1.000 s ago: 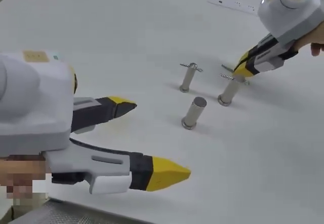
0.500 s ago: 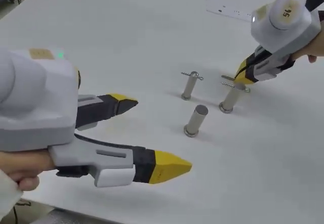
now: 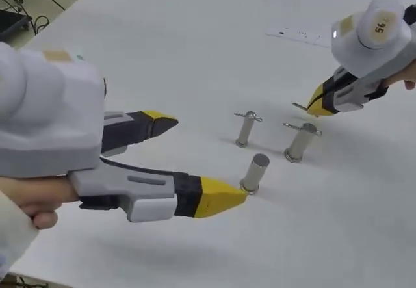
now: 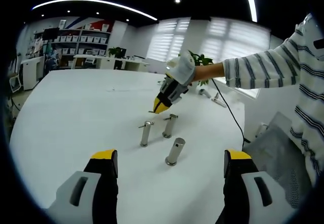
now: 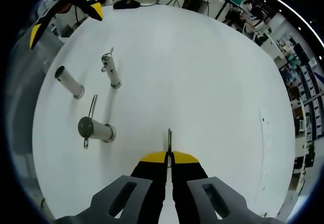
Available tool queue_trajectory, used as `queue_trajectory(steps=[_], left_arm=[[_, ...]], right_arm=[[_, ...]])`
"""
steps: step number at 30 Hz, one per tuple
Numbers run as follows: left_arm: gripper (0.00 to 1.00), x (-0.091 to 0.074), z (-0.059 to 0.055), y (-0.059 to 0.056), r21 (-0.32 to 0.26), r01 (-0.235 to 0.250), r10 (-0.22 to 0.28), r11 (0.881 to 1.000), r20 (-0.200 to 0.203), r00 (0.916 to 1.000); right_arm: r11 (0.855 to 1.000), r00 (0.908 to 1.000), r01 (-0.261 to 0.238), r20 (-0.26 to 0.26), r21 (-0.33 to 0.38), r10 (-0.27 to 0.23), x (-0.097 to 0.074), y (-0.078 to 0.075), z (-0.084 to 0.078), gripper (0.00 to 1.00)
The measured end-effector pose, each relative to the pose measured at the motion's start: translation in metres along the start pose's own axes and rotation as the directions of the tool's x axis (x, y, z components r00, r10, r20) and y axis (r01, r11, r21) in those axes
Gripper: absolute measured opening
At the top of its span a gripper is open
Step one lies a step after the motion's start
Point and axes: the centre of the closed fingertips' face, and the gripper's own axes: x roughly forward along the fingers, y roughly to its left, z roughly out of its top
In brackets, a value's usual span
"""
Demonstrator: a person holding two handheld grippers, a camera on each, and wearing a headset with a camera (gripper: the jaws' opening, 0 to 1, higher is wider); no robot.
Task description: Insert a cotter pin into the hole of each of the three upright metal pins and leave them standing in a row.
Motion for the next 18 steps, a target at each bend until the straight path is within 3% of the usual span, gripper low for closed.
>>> queue_trajectory(steps=[11, 18], left_arm=[[0.85, 0.002, 0.017, -0.002, 0.031, -0.001, 0.001, 1.000, 0.014, 0.9999], [0.82, 0.006, 0.026, -0.003, 0.029, 0.008, -0.008, 1.000, 0.014, 0.9999]], right_arm=[[0.997, 0.9961, 0.065, 0.062, -0.030, -0.063, -0.036, 0.002, 0.009, 0.02], [0.993, 0.9861, 0.118, 0.122, -0.029, -0.114, -0.059, 0.015, 0.019, 0.02]])
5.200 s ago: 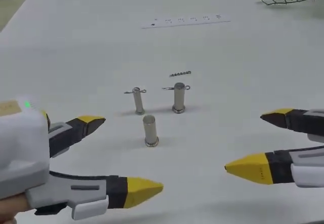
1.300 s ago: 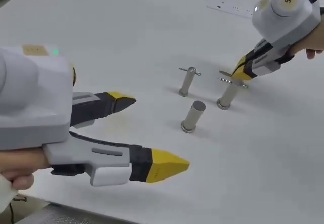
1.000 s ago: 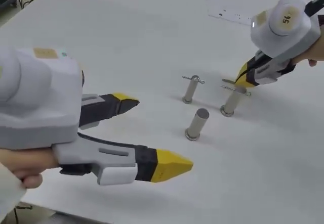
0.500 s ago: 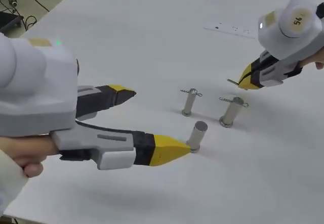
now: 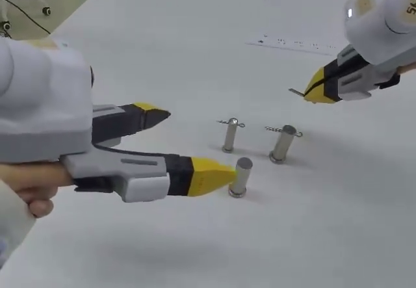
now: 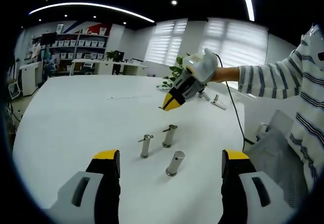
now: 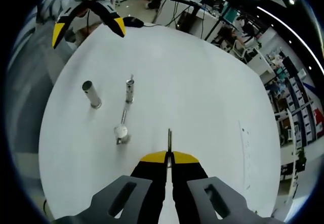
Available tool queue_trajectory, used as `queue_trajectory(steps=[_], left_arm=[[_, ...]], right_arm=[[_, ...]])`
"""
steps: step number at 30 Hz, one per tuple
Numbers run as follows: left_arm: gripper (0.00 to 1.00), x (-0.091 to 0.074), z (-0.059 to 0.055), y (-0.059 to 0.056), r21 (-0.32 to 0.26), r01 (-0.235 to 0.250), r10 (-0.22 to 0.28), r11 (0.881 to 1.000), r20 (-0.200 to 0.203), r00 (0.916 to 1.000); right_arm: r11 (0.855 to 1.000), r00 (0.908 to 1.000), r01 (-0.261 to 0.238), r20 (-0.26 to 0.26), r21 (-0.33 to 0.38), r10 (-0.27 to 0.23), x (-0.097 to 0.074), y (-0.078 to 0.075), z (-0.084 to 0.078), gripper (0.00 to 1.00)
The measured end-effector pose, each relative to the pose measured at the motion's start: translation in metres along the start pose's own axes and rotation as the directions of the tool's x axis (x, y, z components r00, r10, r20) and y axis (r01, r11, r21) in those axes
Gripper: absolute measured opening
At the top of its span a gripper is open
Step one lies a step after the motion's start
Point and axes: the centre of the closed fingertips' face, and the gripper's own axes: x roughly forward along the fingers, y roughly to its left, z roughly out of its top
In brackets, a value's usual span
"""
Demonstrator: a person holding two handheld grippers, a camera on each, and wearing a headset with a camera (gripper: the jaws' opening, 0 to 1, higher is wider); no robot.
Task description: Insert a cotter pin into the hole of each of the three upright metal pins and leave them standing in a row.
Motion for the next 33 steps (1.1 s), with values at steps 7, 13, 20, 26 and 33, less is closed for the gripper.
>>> queue_trajectory(steps=[7, 13, 20, 26, 33], left_arm=[[0.77, 0.003, 0.012, -0.002, -0.023, 0.005, -0.004, 1.000, 0.033, 0.9994], [0.66, 0.007, 0.021, -0.008, -0.059, 0.031, -0.028, 0.998, 0.059, 0.9979], [0.59, 0.018, 0.024, -0.016, -0.108, 0.055, -0.048, 0.993, 0.067, 0.9966], [0.61, 0.029, 0.019, -0.025, -0.202, 0.091, -0.087, 0.975, 0.032, 0.9957], [0.46, 0.040, 0.021, -0.035, -0.238, 0.129, -0.121, 0.963, 0.050, 0.9914]], right_arm=[[0.999, 0.9979, 0.039, 0.052, -0.012, -0.038, -0.019, 0.018, 0.010, 0.02], [0.997, 0.9937, 0.072, 0.088, -0.040, -0.069, -0.032, 0.035, 0.019, 0.02], [0.991, 0.9856, 0.109, 0.138, -0.077, -0.098, -0.044, 0.060, 0.038, 0.02], [0.990, 0.9764, 0.124, 0.186, -0.068, -0.110, -0.049, 0.077, 0.052, 0.03], [0.984, 0.9688, 0.152, 0.211, -0.094, -0.130, -0.054, 0.093, 0.065, 0.03]])
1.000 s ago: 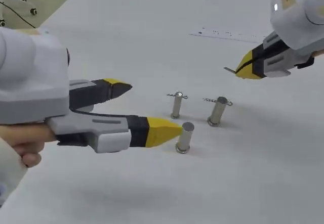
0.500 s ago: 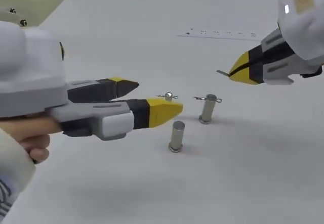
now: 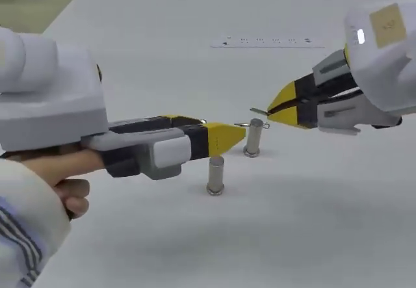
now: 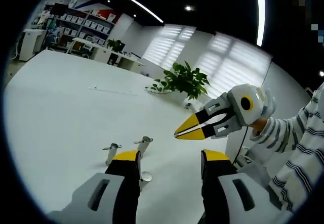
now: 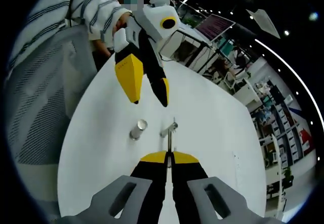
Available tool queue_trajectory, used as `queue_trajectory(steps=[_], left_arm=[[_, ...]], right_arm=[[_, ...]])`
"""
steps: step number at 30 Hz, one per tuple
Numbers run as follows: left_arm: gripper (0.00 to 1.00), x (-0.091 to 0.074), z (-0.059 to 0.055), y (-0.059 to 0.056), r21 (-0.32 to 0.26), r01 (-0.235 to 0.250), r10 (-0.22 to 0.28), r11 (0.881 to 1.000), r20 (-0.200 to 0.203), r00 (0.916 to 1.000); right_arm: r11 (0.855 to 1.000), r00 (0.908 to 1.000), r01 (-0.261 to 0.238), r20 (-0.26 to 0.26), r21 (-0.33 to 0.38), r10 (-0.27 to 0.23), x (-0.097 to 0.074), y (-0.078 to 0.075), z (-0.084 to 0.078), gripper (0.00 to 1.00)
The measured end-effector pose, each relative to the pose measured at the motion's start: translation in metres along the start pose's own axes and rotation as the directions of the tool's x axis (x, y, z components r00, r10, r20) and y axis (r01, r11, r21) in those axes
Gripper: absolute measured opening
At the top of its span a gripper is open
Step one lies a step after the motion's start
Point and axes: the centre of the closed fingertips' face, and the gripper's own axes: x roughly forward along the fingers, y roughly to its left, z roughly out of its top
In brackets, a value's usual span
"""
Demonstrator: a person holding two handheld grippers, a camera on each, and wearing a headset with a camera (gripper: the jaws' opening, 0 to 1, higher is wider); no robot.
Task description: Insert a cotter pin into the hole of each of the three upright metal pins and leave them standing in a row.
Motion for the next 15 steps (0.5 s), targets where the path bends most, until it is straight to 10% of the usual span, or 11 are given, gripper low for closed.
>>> queue_trajectory(steps=[15], left_arm=[[0.22, 0.012, -0.008, -0.009, -0.135, 0.055, -0.061, 0.989, -0.043, 0.9972]], right_arm=[[1.000, 0.9997, 0.023, 0.009, -0.020, -0.023, 0.003, 0.018, 0.006, 0.03]])
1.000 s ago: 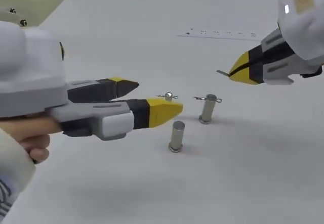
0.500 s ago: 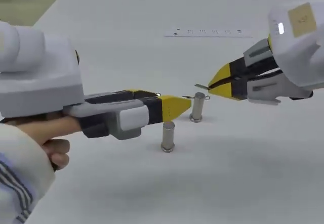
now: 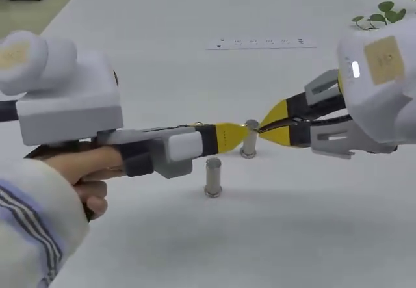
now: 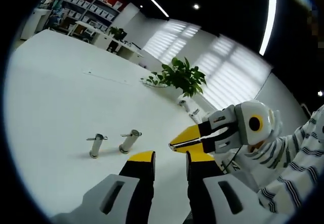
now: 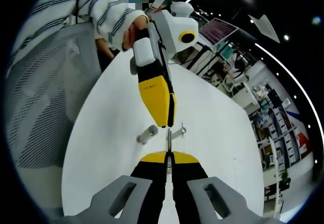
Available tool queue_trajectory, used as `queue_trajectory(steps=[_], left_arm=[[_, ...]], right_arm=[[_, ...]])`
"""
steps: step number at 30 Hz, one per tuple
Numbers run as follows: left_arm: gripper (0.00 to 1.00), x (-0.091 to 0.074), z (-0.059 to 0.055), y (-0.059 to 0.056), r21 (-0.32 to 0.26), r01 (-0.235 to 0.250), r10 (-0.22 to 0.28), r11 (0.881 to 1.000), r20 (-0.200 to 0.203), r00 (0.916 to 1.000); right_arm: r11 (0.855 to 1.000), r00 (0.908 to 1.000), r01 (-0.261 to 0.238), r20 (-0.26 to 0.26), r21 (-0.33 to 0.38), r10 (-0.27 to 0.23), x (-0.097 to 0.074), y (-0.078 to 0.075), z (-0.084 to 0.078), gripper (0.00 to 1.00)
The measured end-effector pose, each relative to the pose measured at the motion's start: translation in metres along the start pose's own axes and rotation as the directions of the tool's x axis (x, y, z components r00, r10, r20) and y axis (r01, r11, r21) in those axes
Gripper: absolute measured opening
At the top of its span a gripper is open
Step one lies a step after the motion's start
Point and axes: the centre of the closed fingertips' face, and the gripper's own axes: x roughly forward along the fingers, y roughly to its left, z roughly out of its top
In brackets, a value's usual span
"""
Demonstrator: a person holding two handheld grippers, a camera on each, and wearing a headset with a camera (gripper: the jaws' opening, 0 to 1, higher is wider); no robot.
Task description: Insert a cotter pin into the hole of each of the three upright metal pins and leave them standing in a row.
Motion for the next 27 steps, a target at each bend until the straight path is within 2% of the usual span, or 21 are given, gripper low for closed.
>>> queue_trajectory(steps=[1, 4, 10, 14, 21, 24, 27], left_arm=[[0.21, 0.001, 0.000, 0.000, -0.003, 0.001, -0.001, 1.000, -0.001, 1.0000], [0.19, 0.002, -0.001, 0.000, -0.009, -0.001, 0.001, 1.000, -0.001, 1.0000], [0.13, 0.004, 0.001, -0.002, -0.017, 0.000, 0.000, 1.000, 0.008, 1.0000], [0.14, 0.004, -0.002, -0.004, -0.017, 0.003, -0.003, 1.000, -0.005, 1.0000], [0.07, 0.007, -0.004, -0.007, -0.060, 0.010, -0.010, 0.998, -0.005, 0.9999], [0.05, 0.007, -0.007, -0.008, -0.046, 0.008, -0.009, 0.999, -0.014, 0.9999], [0.02, 0.007, -0.009, -0.010, -0.065, 0.016, -0.017, 0.998, -0.017, 0.9997]], right_arm=[[1.000, 0.9998, 0.017, 0.005, -0.007, -0.017, 0.000, -0.001, 0.002, 0.03], [0.999, 0.9996, 0.028, 0.007, -0.022, -0.028, 0.000, 0.000, 0.005, 0.03], [0.998, 0.9994, 0.033, 0.008, -0.050, -0.032, -0.002, 0.004, 0.009, 0.03], [0.998, 0.9993, 0.037, 0.009, -0.053, -0.036, -0.003, 0.004, 0.011, 0.03], [0.997, 0.9992, 0.040, 0.002, -0.059, -0.040, -0.004, 0.005, 0.012, 0.03], [0.998, 0.9992, 0.041, -0.002, -0.056, -0.041, -0.004, 0.006, 0.012, 0.03], [0.998, 0.9992, 0.039, 0.005, -0.054, -0.039, -0.004, 0.008, 0.012, 0.03]])
